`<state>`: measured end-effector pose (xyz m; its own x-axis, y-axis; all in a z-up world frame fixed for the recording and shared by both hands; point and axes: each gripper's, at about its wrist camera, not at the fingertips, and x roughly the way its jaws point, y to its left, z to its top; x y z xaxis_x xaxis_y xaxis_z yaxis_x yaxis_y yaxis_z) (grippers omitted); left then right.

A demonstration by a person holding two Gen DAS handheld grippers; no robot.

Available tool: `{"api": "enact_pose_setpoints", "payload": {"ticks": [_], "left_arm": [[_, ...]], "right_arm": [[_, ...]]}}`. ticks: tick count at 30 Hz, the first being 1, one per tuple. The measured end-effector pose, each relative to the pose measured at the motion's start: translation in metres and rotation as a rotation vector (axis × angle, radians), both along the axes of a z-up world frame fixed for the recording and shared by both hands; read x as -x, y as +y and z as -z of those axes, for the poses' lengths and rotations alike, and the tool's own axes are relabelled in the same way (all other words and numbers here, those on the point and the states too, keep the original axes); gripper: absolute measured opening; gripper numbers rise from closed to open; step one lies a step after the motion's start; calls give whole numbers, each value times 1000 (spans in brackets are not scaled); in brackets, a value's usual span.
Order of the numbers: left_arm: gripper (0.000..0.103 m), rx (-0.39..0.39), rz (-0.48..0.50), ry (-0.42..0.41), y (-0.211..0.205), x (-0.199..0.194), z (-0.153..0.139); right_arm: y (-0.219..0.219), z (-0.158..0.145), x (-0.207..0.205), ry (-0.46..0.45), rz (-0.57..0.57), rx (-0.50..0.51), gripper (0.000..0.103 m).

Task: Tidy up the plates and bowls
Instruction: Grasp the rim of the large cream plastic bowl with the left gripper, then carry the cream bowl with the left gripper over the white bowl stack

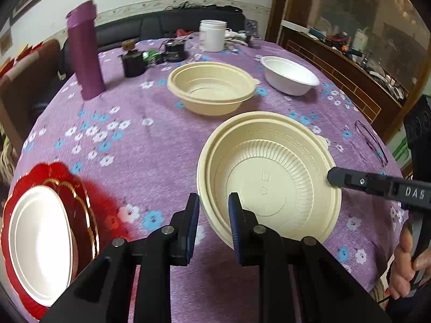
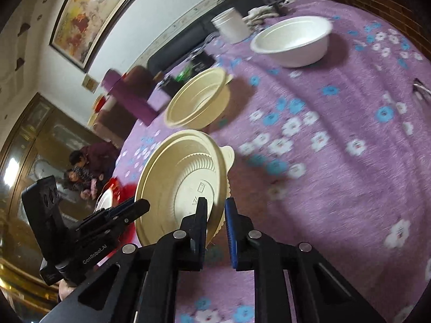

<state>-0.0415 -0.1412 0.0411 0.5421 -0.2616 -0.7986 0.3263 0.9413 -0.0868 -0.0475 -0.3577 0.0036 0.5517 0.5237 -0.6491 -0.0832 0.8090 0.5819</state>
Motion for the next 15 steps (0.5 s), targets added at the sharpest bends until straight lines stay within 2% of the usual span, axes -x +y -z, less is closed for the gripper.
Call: {"api": "enact_pose_setpoints", "payload": {"ticks": [4, 7, 15], "left_arm": [[20, 23, -19, 29, 9, -5, 8], [22, 18, -25, 16, 9, -6, 10], [22, -8, -14, -28, -1, -6, 15]], "right_arm": [[14, 5, -6, 7, -27, 27, 16], [15, 6, -7, -3, -20, 78, 17], [18, 7, -8, -32, -6, 133, 18]]}}
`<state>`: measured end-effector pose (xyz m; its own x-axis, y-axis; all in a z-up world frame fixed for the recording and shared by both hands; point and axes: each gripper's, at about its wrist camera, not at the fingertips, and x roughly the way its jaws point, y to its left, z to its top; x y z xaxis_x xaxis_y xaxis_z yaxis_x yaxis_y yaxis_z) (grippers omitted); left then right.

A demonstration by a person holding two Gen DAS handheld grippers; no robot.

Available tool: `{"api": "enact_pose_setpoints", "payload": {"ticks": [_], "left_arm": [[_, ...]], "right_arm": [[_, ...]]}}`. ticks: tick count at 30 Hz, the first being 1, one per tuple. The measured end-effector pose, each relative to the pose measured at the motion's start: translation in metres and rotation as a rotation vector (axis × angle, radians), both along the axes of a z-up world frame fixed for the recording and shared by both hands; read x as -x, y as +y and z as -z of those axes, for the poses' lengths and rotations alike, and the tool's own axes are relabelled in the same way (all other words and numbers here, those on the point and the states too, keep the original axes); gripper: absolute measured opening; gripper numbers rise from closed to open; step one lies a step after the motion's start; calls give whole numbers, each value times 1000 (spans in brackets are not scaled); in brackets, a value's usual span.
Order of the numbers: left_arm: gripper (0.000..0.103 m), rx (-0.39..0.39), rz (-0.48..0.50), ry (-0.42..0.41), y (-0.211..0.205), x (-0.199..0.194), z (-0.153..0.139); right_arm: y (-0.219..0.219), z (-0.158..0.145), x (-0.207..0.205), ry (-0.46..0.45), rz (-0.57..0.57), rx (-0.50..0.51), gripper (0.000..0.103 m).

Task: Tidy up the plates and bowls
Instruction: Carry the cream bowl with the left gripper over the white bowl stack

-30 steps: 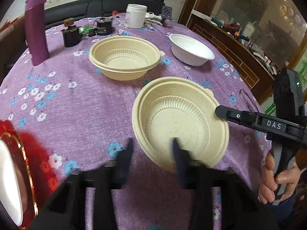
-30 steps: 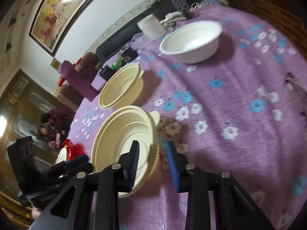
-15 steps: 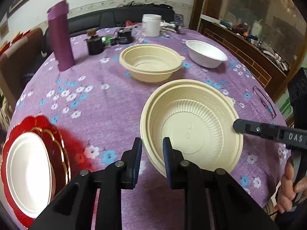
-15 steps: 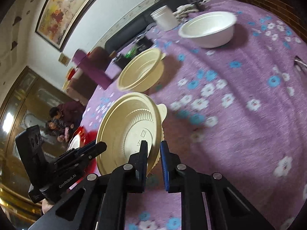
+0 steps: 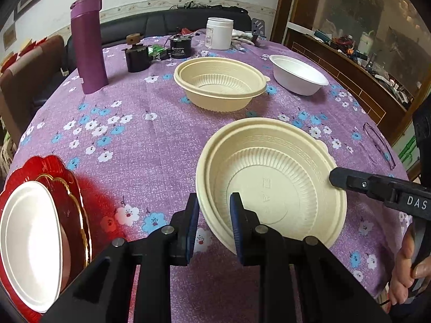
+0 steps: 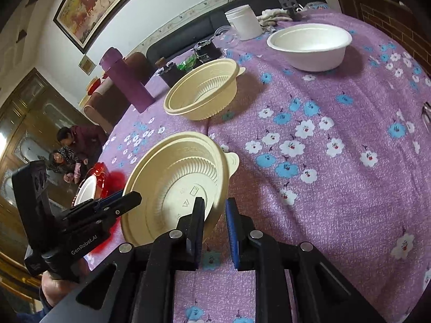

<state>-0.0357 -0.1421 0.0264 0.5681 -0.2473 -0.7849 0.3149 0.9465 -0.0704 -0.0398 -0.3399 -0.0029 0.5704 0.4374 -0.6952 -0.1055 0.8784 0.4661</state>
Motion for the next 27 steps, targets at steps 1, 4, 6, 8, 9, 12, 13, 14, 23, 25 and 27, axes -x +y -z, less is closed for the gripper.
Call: {"api": "enact_pose_setpoints", "payload": {"ticks": [1, 4, 6, 8, 9, 12, 13, 14, 23, 25, 27], "left_arm": [[22, -11, 1, -10, -1, 2, -1], [22, -29, -4, -41, -2, 6, -5], [22, -30, -8, -54, -1, 7, -8], [22, -40, -14, -70, 0, 8, -10], [22, -42, -16, -76, 0, 9, -10], [22, -61, -25, -101, 0, 13, -12], [22, -61, -27, -104, 1, 14, -12], [22, -60, -29, -107, 1, 15, -12], [22, -93, -40, -166, 2, 24, -17], [22, -89, -41, -169, 4, 24, -18], [22, -88, -44, -172, 5, 25, -18]], "right_arm": [[1, 0, 0, 0, 5, -1, 18], [1, -2, 2, -3, 13, -6, 17], [2, -4, 4, -6, 10, -10, 17], [3, -6, 6, -12, 12, -10, 17], [4, -7, 6, -15, 10, -7, 17], [7, -9, 8, -21, 7, -9, 17], [8, -10, 8, -25, 5, -7, 17], [9, -11, 8, -30, 4, -6, 17], [15, -9, 10, -21, 0, -8, 18], [16, -10, 10, -23, -1, -8, 18], [17, -12, 10, -25, 0, -9, 18]]}}
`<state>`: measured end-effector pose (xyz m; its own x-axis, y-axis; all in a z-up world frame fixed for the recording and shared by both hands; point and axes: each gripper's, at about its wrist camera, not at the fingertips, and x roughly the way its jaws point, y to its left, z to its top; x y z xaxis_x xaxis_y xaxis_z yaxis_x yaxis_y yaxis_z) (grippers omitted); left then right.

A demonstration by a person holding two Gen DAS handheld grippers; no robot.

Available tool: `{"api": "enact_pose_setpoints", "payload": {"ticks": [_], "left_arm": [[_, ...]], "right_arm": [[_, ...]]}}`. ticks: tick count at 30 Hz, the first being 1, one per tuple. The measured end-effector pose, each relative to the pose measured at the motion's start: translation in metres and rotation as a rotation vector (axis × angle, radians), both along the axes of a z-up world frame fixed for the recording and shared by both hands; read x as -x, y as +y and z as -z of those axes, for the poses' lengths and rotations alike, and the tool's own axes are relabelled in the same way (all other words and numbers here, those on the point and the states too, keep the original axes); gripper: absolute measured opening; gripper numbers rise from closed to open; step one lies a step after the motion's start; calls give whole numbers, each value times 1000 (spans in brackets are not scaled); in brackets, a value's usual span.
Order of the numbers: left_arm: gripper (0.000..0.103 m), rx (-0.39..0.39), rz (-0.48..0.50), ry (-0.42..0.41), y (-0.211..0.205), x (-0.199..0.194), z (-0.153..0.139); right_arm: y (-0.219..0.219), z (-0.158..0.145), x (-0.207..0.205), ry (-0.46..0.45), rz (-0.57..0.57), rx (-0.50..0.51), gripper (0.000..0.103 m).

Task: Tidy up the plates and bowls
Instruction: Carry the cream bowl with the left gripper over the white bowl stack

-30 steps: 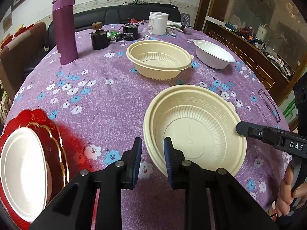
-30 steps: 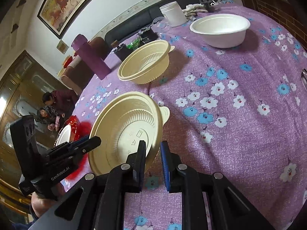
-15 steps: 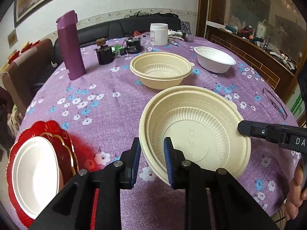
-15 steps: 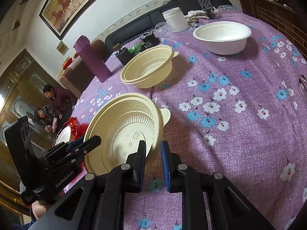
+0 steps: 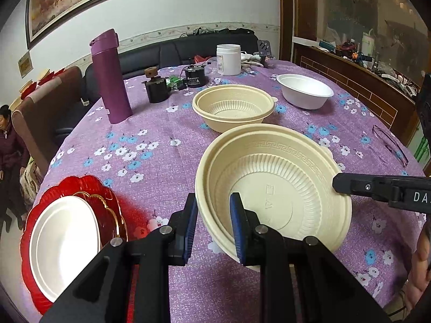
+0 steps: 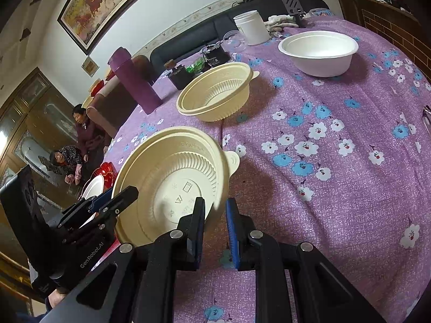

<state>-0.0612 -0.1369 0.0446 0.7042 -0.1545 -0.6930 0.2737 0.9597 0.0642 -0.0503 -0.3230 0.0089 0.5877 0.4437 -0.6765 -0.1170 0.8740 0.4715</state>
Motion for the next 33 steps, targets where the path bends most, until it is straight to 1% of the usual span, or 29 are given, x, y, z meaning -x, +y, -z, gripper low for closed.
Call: {"api": "enact_pose_setpoints", "payload": {"ticks": [10, 29, 33], "left_arm": [[24, 0, -7, -17, 5, 5, -4], [26, 30, -40, -69, 26, 14, -23], [29, 41, -50, -79, 34, 15, -27]], "right_arm": [[6, -7, 3, -10, -4, 1, 18], [26, -25, 4, -30, -33, 5, 18], [33, -29, 2, -34, -44, 9, 18]]}}
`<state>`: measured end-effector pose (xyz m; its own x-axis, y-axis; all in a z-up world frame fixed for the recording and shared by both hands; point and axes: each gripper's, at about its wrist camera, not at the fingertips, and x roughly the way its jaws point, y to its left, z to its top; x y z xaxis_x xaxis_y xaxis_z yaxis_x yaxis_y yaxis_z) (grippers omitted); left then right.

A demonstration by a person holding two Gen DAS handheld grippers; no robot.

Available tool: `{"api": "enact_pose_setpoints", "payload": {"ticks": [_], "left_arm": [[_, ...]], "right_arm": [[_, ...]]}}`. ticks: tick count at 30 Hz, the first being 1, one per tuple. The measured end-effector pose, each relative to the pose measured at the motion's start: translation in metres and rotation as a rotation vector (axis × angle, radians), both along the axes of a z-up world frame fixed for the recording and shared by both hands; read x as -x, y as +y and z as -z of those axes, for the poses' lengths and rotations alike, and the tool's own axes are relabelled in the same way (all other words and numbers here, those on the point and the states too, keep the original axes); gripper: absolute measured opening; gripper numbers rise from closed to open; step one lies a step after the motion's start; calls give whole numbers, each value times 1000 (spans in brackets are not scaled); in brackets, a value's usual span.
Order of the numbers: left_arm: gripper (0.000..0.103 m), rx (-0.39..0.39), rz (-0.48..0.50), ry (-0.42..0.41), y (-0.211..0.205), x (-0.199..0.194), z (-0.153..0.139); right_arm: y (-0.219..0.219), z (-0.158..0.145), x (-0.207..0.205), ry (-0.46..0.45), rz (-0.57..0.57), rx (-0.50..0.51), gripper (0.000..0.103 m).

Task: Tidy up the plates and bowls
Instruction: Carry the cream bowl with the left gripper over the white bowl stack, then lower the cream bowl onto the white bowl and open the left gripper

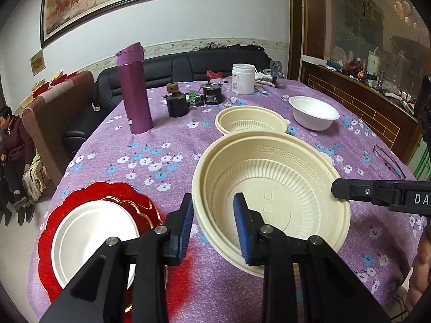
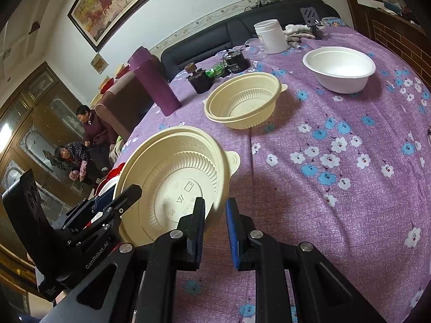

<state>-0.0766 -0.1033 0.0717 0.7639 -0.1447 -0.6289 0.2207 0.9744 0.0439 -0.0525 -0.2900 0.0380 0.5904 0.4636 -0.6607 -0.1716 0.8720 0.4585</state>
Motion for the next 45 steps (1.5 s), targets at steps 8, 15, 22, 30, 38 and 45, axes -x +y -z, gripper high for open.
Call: {"api": "enact_pose_setpoints", "payload": {"ticks": [8, 15, 22, 30, 38, 45], "left_arm": [[29, 27, -37, -28, 24, 3, -13], [29, 48, -89, -53, 57, 9, -26], [32, 59, -174, -70, 100, 20, -32], [32, 80, -266, -53, 146, 27, -29], [32, 94, -312, -18, 171, 27, -15], [32, 108, -320, 25, 177, 20, 1]], "right_arm": [[20, -10, -6, -9, -33, 0, 18], [46, -16, -17, 4, -81, -33, 18], [92, -23, -26, 5, -161, -41, 20], [147, -21, -36, 20, -251, -38, 20], [181, -7, -44, 57, -301, -15, 20], [191, 5, -49, 78, -303, 13, 20]]}}
